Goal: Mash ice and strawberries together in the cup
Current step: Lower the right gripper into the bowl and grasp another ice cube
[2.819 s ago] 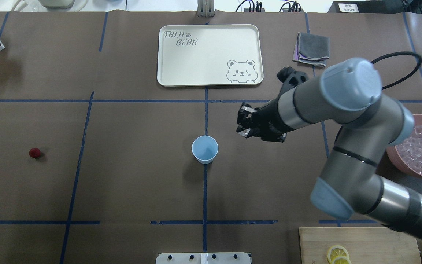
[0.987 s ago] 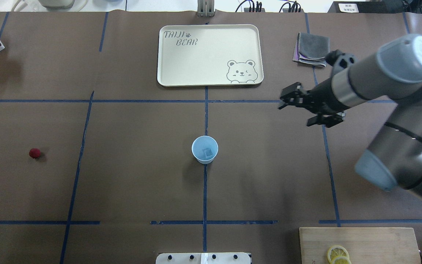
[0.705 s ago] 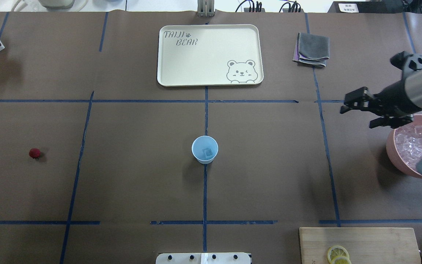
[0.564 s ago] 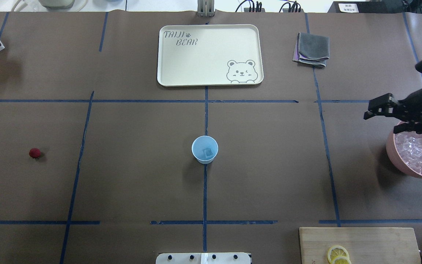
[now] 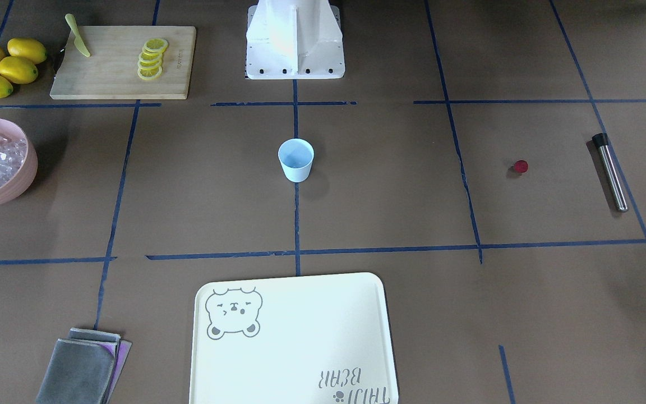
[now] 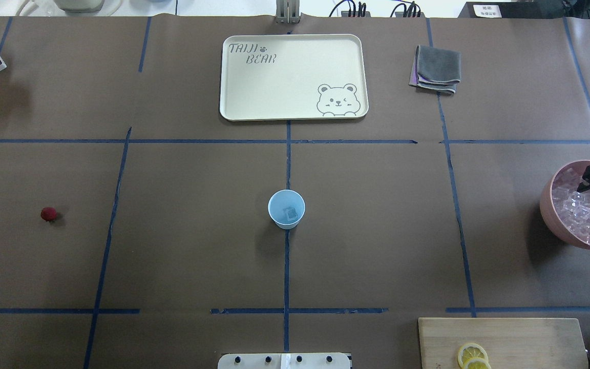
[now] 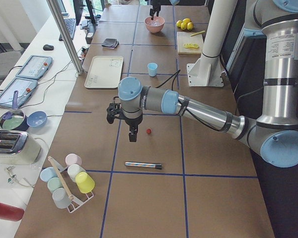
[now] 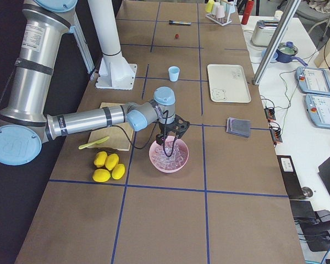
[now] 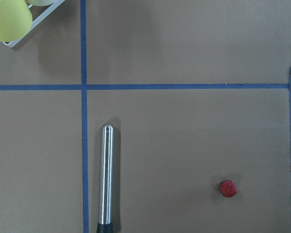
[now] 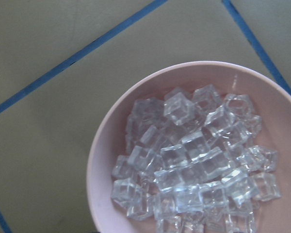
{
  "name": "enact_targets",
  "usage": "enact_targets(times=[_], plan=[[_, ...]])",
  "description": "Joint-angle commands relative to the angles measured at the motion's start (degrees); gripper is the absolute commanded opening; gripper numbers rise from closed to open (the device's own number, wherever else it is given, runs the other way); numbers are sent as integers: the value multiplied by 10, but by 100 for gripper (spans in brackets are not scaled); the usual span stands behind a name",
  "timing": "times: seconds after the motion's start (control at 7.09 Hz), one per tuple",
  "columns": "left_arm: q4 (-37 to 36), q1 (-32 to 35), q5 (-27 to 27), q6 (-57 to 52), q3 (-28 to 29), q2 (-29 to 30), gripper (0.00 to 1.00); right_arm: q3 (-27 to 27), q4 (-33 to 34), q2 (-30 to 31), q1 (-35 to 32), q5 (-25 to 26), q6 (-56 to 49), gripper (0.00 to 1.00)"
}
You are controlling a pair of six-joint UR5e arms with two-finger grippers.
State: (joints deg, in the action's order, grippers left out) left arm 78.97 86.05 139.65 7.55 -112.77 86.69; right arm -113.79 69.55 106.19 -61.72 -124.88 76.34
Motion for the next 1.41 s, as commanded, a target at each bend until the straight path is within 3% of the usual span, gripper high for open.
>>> enact_targets(times=[0.0, 1.27], plan=[[1, 0, 0, -1, -3, -2, 100, 20, 0, -3, 1, 9, 47, 89], [3, 0, -1, -1, -8, -1, 100, 55, 0, -4, 15, 16, 50, 84]])
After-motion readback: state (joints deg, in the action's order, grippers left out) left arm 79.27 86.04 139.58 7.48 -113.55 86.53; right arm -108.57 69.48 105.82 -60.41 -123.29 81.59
